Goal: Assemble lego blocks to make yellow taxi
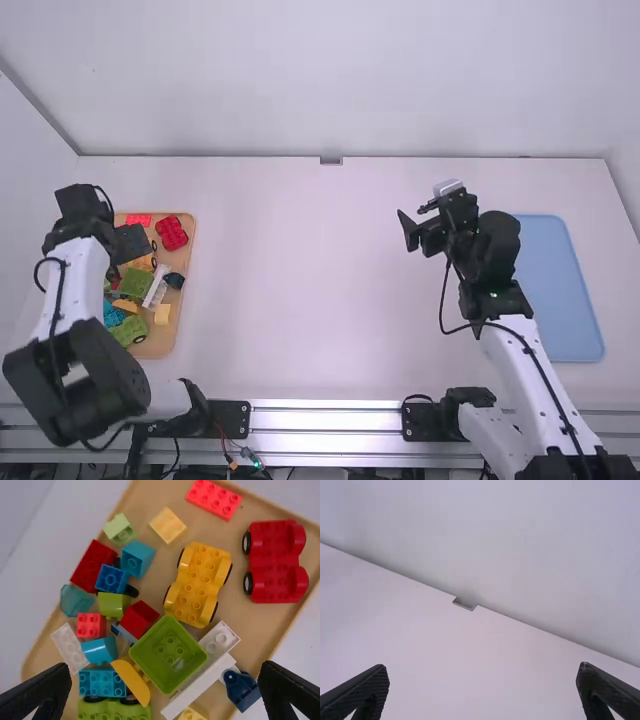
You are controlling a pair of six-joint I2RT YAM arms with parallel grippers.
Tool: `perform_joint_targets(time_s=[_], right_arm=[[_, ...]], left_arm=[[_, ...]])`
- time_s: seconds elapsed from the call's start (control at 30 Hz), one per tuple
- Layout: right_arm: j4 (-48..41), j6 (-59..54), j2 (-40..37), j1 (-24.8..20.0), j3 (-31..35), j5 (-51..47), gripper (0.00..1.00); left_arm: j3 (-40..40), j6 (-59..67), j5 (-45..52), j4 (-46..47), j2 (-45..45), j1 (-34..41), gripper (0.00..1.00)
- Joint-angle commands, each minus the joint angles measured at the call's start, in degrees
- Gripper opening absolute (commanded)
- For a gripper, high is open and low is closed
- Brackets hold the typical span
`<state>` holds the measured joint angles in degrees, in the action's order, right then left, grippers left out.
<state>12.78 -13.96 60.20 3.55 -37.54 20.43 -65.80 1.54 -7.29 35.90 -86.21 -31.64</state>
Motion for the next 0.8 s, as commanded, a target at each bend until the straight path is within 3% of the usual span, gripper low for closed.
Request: perform_joint_targets(time_s=[0.0, 0.27, 0.47, 0.77], right_arm=[[0.2, -1.5, 0.2, 0.3, -2.3, 0.2, 0.99], [0.3, -0.5, 0.2, 0.3, -2.3, 0.8, 0.99], [0.4, 2.1, 0.2, 0.3, -2.3, 0.8, 0.99], [0.5, 1.3, 0.2, 2.7, -2.3, 0.7, 0.99]], left_arm=[[-5.3, 5.4, 7.2, 1.7, -5.6, -1.9, 0.99], [-15.2, 15.1, 7.9, 4.7, -20.3, -2.4, 0.99], [-15.1, 16.6, 7.7, 3.2, -24.5, -2.9, 0.99], [-13.5, 17.4, 8.4, -0.9, -28.0, -2.9, 0.89]])
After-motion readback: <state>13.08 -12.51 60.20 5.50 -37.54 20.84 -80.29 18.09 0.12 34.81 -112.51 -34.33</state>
